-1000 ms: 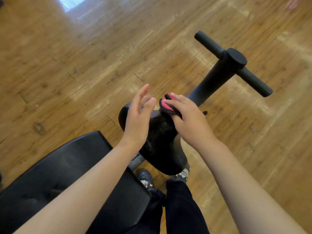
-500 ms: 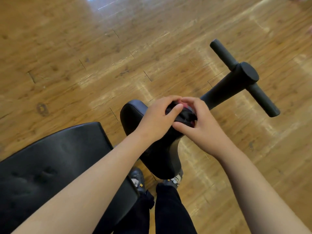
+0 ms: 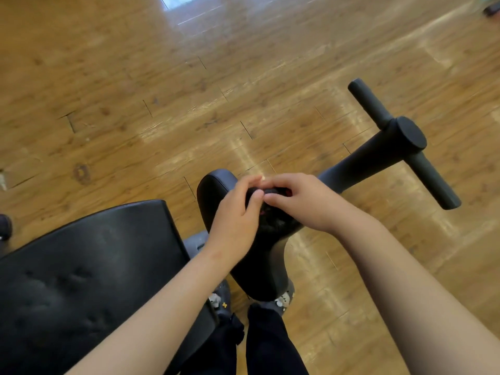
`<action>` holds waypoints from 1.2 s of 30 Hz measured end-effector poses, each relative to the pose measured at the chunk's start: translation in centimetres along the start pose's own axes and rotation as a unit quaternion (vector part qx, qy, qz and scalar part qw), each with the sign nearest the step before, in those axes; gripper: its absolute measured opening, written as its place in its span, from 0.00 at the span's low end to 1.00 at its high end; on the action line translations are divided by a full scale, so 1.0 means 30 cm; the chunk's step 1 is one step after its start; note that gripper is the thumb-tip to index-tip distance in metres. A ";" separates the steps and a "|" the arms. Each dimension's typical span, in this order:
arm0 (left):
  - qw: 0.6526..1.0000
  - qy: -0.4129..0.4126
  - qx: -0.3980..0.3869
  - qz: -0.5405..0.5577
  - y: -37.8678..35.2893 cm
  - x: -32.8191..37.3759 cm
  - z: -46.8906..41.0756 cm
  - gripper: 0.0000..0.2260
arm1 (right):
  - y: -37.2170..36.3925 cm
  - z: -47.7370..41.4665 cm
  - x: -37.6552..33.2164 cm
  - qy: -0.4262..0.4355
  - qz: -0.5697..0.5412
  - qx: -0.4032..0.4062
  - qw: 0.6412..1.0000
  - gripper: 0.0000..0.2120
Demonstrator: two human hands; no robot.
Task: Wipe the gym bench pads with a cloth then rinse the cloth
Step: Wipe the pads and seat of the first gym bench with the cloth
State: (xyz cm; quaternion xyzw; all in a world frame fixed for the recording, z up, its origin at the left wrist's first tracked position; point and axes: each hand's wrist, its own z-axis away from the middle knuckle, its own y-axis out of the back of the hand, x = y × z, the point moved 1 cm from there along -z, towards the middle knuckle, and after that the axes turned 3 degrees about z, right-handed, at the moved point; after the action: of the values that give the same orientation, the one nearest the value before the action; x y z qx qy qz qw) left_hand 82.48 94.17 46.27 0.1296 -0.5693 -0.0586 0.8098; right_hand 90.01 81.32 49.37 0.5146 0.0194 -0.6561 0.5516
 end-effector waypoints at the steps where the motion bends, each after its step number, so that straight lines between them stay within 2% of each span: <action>1: 1.000 -0.009 -0.003 0.001 -0.012 -0.001 0.018 0.15 | 0.008 0.011 0.011 0.009 -0.016 -0.005 1.000 0.13; 5: 1.000 -0.011 0.004 0.012 -0.016 -0.027 0.024 0.17 | 0.011 -0.021 0.037 0.007 -0.025 -0.003 1.000 0.11; 9: 0.998 0.038 0.006 0.048 0.012 -0.054 -0.063 0.12 | 0.021 -0.103 0.052 -0.022 -0.015 -0.013 1.000 0.10; 13: 0.997 0.074 -0.013 0.021 0.039 -0.055 -0.119 0.09 | 0.049 -0.150 0.064 -0.058 -0.050 -0.058 0.995 0.09; 17: 0.999 0.046 -0.007 0.016 0.057 -0.038 -0.074 0.11 | 0.098 -0.111 0.069 -0.034 -0.124 -0.136 0.982 0.11; 19: 0.999 0.036 0.017 0.028 0.042 -0.041 -0.050 0.10 | 0.106 -0.102 0.080 -0.021 -0.147 -0.147 0.978 0.11; 23: 0.997 0.039 0.053 0.038 0.015 -0.069 -0.064 0.07 | 0.079 -0.154 0.110 -0.027 -0.139 -0.130 0.981 0.09; 28: 0.998 0.046 0.034 -0.033 0.022 -0.088 -0.119 0.04 | 0.043 -0.239 0.144 -0.049 -0.120 -0.138 0.982 0.08; 34: 0.999 0.044 0.012 0.007 0.070 -0.064 -0.094 0.06 | 0.119 -0.227 0.120 -0.004 -0.091 -0.235 0.968 0.08; 36: 0.999 0.035 0.020 0.009 0.065 -0.071 -0.085 0.06 | 0.115 -0.236 0.125 -0.003 -0.102 -0.228 0.968 0.08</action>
State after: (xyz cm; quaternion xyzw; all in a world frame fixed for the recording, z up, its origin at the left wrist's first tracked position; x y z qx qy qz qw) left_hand 84.03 96.92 44.06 0.1428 -0.5424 -0.0348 0.8271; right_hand 97.73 81.53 45.29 0.3687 0.2193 -0.6887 0.5845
